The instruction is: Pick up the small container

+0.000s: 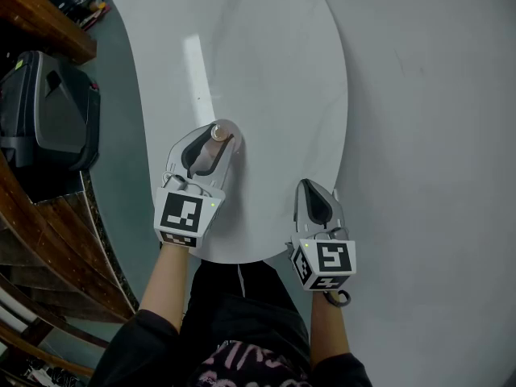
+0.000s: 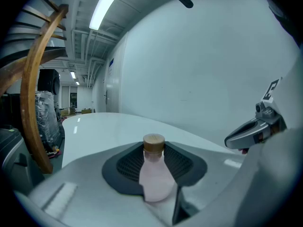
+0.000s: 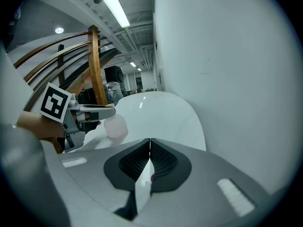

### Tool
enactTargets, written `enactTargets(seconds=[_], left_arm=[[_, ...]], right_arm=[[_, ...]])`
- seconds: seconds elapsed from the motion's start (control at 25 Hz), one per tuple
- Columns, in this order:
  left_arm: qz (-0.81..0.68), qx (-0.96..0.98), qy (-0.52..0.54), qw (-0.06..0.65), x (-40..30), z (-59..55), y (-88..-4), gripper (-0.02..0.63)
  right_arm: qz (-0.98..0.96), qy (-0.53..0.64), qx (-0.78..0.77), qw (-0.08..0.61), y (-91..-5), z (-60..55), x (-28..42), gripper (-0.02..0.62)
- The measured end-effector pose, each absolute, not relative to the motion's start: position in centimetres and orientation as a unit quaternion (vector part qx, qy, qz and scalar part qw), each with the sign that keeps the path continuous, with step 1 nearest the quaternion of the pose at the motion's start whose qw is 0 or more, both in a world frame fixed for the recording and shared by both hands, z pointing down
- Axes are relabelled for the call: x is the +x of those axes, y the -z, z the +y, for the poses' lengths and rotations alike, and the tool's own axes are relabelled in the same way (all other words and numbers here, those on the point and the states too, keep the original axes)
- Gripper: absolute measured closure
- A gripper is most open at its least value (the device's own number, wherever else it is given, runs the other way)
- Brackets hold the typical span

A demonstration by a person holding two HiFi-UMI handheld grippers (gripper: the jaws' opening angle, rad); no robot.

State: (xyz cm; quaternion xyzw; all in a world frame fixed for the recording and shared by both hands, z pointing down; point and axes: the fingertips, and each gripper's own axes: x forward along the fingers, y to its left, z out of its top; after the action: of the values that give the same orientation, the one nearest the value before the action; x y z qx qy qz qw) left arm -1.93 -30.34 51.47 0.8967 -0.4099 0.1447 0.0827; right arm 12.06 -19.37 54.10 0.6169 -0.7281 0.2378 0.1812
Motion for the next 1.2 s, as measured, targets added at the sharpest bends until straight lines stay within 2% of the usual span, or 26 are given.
enactTargets(seconds=[1.2], left_arm=[[-0.407,0.901,-0.135,0.062,-1.6,-29.4,-48.2,0.474]], right_arm=[[-0.735,-0.222,0.62,0.163,-51.8,-19.8,12.7,0.581]])
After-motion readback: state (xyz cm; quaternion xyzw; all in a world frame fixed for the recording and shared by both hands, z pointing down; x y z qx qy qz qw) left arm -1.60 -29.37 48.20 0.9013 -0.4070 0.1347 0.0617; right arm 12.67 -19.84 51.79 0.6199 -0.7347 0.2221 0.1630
